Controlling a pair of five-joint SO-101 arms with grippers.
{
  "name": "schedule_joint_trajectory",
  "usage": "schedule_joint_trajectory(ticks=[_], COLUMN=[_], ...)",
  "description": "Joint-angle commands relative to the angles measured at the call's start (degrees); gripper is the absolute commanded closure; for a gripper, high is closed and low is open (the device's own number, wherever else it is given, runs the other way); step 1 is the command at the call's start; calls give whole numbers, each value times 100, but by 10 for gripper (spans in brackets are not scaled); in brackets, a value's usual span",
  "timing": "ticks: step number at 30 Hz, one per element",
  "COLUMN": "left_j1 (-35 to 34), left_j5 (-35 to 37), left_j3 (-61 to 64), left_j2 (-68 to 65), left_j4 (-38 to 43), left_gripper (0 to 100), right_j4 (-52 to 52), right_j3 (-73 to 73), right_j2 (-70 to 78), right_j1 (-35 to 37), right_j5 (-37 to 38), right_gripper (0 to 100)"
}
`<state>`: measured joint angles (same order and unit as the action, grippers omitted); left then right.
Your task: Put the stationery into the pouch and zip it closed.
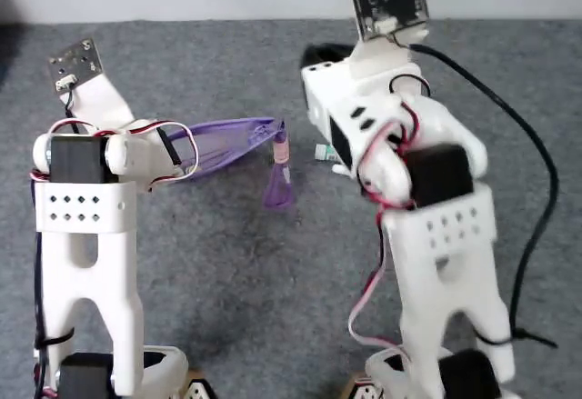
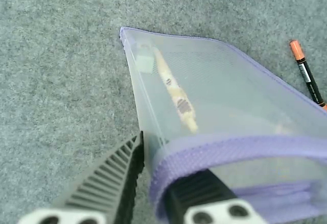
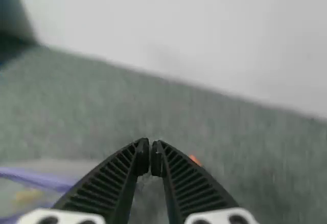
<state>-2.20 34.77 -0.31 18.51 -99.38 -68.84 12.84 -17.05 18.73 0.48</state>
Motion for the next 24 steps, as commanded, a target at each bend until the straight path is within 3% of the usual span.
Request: schedule_joint_trajectory(ticks=[1,10,16,24], left_j1=[-18,-26,-26,-26], left_j5=[53,53,53,53], left_j3=[-163,-163,-163,-163], left_j2=[-26,-26,-26,-26], left_j4=[-88,-97,-97,-97], left_gripper=[989,989,989,989], right_j4=[-673,-1042,-769,-347], right_j3=[35,79,79,79], right_j2=[699,2791,3459,4189], right_j1=[-497,-936,-927,-963], right_j5=[114,862,1477,2031], right_gripper=[966,957,823,811])
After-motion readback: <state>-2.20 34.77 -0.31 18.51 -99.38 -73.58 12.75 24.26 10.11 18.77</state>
